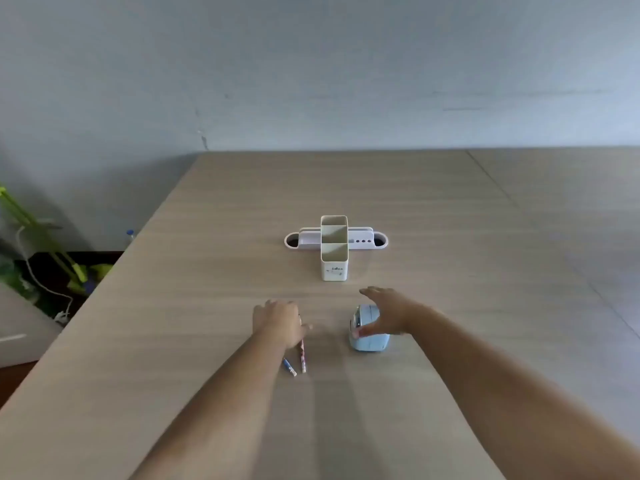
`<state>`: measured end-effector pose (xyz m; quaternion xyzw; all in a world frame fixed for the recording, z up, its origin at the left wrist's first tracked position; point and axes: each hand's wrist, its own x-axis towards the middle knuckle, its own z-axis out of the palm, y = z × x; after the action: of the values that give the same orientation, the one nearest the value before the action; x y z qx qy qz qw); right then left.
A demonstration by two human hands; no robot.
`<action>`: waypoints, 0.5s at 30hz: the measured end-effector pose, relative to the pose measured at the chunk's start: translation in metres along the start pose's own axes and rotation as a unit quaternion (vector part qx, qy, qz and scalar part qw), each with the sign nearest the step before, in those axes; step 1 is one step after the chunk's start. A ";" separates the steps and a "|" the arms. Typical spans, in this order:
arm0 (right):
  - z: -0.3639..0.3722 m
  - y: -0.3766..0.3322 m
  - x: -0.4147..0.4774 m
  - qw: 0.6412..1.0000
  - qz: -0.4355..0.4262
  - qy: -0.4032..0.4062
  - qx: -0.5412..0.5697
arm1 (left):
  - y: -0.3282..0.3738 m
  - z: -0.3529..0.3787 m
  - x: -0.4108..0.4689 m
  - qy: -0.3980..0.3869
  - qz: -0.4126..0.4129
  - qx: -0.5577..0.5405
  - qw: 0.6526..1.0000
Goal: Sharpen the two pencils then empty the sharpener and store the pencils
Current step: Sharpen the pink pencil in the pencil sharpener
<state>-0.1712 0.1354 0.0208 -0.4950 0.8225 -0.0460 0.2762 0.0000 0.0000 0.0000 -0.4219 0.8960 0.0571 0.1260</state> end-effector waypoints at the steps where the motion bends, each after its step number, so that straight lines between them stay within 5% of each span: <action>1: 0.004 0.000 0.002 1.000 -0.006 -0.003 -0.004 | 0.002 0.006 0.000 -0.020 -0.005 0.013 1.000; 8: 0.034 0.012 0.020 0.998 -0.033 0.046 -0.038 | 0.013 0.055 0.007 -0.054 -0.035 0.033 0.997; 15: 0.040 0.016 0.022 0.994 -0.050 0.075 -0.054 | 0.024 0.059 0.008 -0.037 -0.052 -0.104 0.993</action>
<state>-0.1717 0.1326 -0.0276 -0.5447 0.8166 -0.0525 0.1836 -0.0131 0.0222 -0.0590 -0.4761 0.8569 0.1588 0.1175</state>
